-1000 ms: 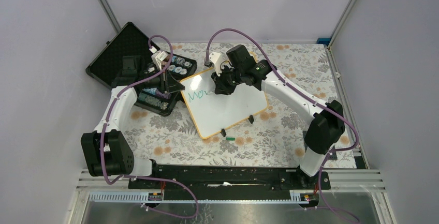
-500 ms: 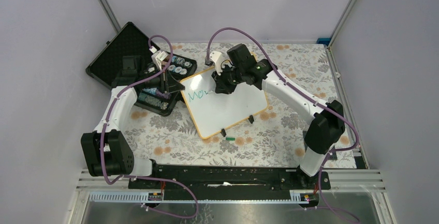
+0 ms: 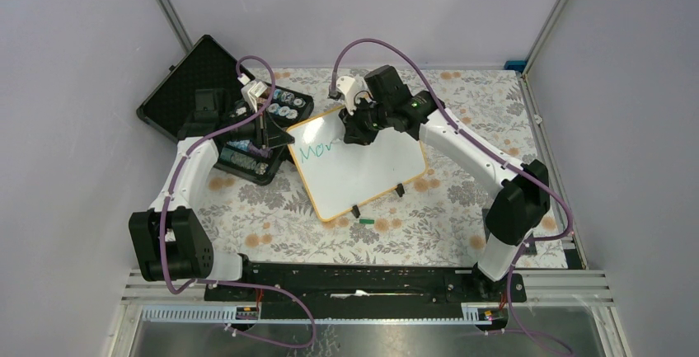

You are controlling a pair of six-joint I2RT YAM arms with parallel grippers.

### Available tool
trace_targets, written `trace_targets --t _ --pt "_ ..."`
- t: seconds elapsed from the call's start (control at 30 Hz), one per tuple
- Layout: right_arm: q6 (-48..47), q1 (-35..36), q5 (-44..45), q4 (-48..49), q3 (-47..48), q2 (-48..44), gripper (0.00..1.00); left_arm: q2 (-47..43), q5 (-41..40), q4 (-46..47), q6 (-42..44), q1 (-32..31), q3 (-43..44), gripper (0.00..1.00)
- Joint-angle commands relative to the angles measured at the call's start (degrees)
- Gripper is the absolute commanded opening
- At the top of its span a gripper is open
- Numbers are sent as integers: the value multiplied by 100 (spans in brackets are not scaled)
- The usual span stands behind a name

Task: Write a sentence on the whiteboard

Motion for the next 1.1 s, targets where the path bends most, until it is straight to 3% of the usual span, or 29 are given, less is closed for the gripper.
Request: trace_targets --t 0.0,0.2,1.07 --pt "-81 -83 -73 83 89 -309 0 -123 -224 156 345 -84 -46 0" --pt "-178 -120 -166 -51 -271 -684 0 -152 -244 156 336 -80 -54 0" --pt "-118 -68 -4 131 25 -93 0 -177 -269 156 370 -84 -106 0"
